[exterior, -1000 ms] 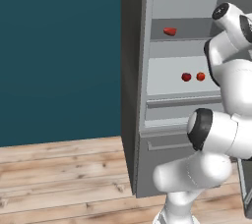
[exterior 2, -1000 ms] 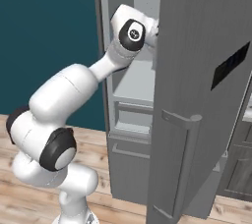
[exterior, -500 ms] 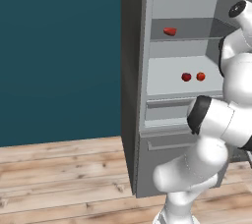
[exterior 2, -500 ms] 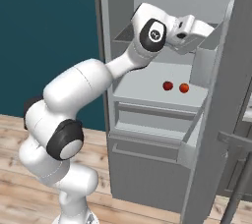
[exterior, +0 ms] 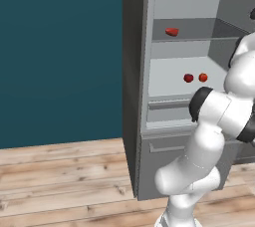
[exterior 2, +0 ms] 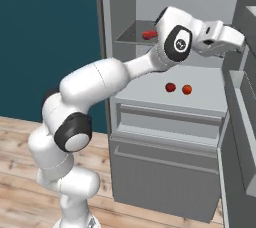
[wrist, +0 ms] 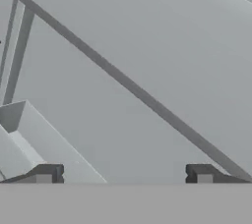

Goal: Open the fridge, remove the apple, tomato, and steak, and place them on any counter.

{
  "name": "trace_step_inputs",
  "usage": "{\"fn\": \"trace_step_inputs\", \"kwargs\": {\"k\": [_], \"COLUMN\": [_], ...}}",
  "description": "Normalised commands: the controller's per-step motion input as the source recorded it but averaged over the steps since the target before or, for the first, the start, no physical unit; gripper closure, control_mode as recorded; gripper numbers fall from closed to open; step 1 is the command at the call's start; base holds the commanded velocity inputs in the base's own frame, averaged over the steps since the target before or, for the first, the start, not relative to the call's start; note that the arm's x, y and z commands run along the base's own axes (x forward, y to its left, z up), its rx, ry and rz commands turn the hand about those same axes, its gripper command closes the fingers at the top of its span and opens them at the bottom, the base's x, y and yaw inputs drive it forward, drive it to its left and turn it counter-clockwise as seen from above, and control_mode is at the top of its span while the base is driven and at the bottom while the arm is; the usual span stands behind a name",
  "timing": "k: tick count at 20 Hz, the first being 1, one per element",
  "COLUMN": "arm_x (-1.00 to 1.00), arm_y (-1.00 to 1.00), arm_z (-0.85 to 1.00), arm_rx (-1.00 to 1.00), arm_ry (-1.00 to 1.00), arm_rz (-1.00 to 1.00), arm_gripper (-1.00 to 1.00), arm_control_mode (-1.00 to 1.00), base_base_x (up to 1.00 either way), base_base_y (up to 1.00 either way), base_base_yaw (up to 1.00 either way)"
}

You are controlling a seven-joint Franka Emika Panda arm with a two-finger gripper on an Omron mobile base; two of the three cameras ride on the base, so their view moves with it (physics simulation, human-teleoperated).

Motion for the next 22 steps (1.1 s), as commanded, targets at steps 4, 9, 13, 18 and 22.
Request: {"fn": "trace_step_inputs", "kwargs": {"k": [4,9,13,18,22], "arm_x": [-0.19,-0.34,-0.44,-0.36,-0.27], "arm_y": [0.62,1.0,1.0,1.0,1.0], "arm_z": [0.0,-0.07,-0.33,-0.22,0.05], "arm_rx": [0.02,0.0,0.0,0.0,0.0], "arm_ry": [-0.15,-0.21,-0.12,-0.05,0.0], "arm_rz": [0.2,0.41,0.57,0.55,0.44], "arm_gripper": [-1.0,-1.0,-1.0,-1.0,-1.0], "arm_control_mode": [-1.0,-1.0,-1.0,-1.0,-1.0], "base_base_x": [0.0,0.0,0.0,0.0,0.0], "base_base_y": [0.0,0.0,0.0,0.0,0.0], "base_base_yaw": [0.0,0.0,0.0,0.0,0.0]}}
